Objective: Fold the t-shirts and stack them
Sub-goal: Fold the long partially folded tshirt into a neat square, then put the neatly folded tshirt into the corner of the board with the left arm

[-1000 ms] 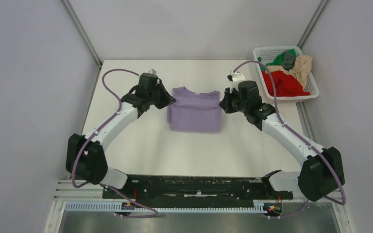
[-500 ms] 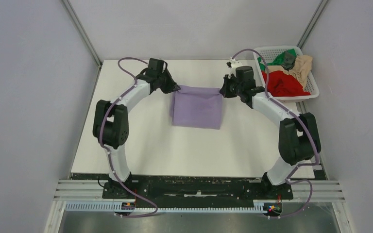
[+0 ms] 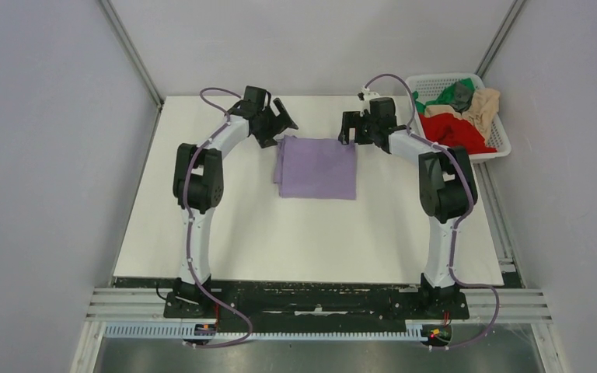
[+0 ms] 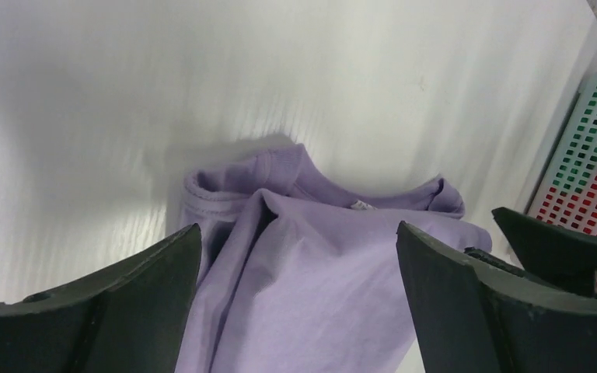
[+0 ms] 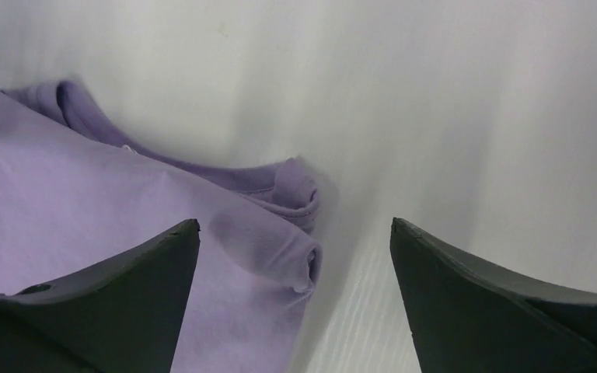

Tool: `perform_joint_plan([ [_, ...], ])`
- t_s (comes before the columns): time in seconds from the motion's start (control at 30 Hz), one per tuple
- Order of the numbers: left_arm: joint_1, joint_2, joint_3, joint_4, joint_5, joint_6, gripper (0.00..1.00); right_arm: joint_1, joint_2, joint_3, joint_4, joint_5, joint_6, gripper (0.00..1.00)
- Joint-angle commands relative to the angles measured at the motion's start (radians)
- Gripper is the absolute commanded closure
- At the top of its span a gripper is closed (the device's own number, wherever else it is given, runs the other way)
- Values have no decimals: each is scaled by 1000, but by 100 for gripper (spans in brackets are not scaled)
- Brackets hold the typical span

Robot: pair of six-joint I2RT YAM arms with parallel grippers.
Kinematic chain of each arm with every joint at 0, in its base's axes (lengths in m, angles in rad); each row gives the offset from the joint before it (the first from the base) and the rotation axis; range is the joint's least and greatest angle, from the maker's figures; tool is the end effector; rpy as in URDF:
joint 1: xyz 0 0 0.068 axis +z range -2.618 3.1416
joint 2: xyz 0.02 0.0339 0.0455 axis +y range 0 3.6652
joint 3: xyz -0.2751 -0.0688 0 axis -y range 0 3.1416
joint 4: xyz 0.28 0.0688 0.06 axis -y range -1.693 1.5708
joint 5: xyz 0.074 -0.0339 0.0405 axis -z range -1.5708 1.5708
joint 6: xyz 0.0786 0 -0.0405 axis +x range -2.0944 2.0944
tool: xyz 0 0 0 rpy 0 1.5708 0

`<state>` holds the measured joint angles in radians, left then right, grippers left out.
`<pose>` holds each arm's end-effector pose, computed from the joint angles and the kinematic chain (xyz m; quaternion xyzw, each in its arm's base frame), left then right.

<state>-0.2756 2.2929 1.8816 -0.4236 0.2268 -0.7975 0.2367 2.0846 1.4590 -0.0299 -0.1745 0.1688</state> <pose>0.5567 -0.1758 0.1514 -0.1999 0.9062 -0.2734 0.2532 0.5192 0.1393 0.1455 -0.0688 0.8919 0.1652 0.4154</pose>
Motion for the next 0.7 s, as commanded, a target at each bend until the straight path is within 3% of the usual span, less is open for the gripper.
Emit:
perform_joint_plan([
  [0.0,0,-78,28,-40,12,71,0,-13,-63,69,-8,-5,-46,2],
  [0.2,-27,-217,-190,-59,-26,185,0,-14,-321,-231,103,42,0,2],
  [0.4,-70,-189,-258,-86,-77,265,1,-17,-556,-455,106,41,35,2],
  [0.5,-75,-160,-258,-83,-94,261,10,-18,-657,-525,106,70,34,2],
  [0.63,-101,-129,-254,-84,-152,277,31,-17,-767,-587,95,101,9,2],
  [0.67,-107,-115,-244,-101,-172,278,40,-19,-787,-598,85,109,4,2],
])
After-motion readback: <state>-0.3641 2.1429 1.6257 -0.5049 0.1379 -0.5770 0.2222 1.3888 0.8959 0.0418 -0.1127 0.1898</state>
